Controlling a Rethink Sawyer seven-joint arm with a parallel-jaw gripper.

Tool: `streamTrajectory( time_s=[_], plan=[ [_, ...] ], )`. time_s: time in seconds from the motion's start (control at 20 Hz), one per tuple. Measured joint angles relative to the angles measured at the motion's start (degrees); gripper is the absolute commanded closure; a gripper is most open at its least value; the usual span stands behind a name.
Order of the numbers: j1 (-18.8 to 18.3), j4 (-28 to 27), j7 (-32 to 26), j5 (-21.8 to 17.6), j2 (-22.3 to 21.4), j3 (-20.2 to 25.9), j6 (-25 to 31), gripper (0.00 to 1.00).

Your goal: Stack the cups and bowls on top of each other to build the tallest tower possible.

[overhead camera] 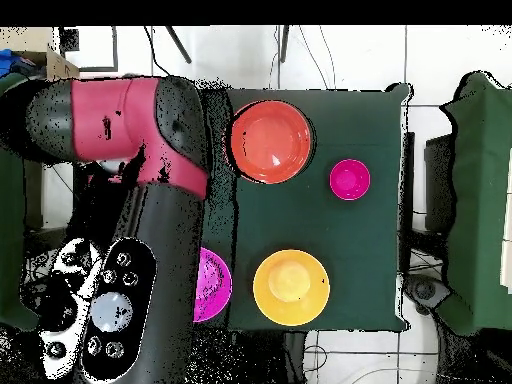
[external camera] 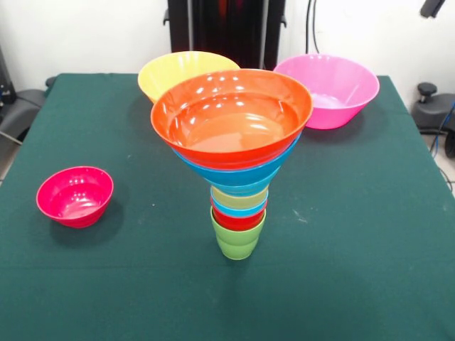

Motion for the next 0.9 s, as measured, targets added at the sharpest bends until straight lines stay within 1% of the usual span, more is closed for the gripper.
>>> streamTrajectory(
  time_s=[0.2, 0.25, 0.35, 0.45, 0.5, 0.9],
  plan=[
    [3.0, 6.7, 0.0, 0.0, -3.5, -0.1, -4.8, 0.0],
    [3.3, 7.2, 0.0, 0.0, -3.8, -0.1, -5.2, 0.0],
    [4.5, 10.7, 0.0, 0.0, -5.6, -0.2, -7.7, 0.0],
    [5.2, 12.8, 0.0, 0.1, -6.5, -0.2, -9.2, 0.0],
    [5.9, 15.3, 0.0, 0.2, -7.6, -0.2, -11.0, 0.0],
    [7.3, 24.4, 0.0, 0.2, -10.6, -0.2, -18.0, 0.0]
  ],
)
